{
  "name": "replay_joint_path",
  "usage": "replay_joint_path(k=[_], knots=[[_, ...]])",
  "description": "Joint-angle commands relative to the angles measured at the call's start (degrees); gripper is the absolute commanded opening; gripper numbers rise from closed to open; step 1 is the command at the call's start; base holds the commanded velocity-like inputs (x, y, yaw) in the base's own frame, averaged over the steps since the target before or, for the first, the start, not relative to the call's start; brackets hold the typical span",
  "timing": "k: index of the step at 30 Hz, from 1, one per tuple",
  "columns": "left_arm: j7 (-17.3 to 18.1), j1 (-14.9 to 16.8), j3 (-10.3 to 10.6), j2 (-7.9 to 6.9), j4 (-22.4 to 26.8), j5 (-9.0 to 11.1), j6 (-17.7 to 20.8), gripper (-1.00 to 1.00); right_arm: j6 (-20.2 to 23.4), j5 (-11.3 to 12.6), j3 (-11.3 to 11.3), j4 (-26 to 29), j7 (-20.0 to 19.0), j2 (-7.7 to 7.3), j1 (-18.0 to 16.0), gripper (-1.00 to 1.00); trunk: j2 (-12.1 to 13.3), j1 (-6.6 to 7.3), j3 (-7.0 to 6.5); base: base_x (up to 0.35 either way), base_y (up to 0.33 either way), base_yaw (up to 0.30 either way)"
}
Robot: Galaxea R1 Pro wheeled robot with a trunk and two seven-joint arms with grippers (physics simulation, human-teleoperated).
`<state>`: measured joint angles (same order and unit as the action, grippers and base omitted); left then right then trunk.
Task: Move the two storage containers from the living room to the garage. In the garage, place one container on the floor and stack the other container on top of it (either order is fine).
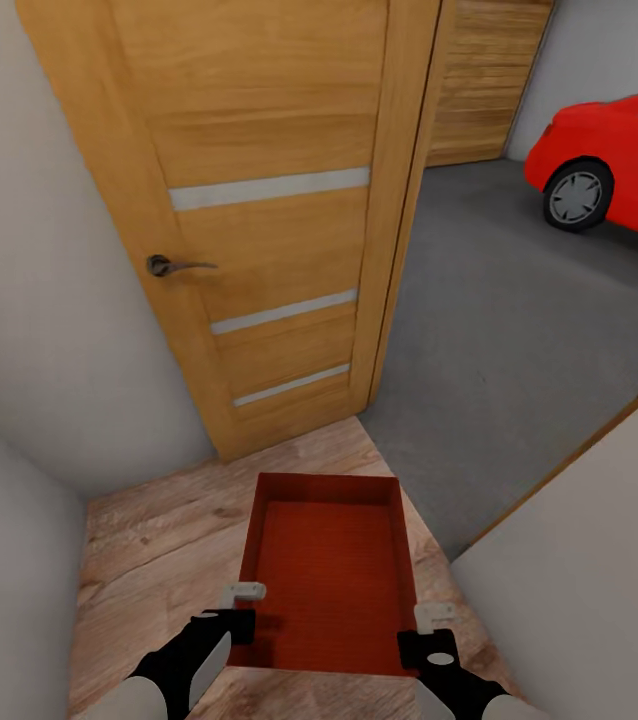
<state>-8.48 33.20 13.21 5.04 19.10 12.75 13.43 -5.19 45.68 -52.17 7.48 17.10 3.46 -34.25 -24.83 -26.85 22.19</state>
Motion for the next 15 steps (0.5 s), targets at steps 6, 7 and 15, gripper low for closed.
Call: replay_joint_path(k=[6, 7, 15], knots=[[-0.6, 0.0, 2.6, -0.18, 0.3, 1.0, -0.2, -1.00, 0.6, 1.8, -0.1, 0.0, -0.1, -1.00, 0.0, -1.00, -0.1, -0.04, 0.09, 0.029, 0.006, -0.096], [-0.6, 0.0, 2.6, -0.16, 0.3, 1.0, -0.2, -1.00, 0.6, 1.8, -0.1, 0.0, -0.1, -1.00, 0.0, -1.00, -0.1, -0.04, 0.09, 0.004, 0.001, -0.248], [-0.6, 0.0, 2.6, -0.20, 0.3, 1.0, -0.2, -1.00, 0.7, 1.9, -0.1, 0.0, -0.1, -1.00, 0.0, -1.00, -0.1, -0.04, 0.09, 0.001, 0.000, -0.279]])
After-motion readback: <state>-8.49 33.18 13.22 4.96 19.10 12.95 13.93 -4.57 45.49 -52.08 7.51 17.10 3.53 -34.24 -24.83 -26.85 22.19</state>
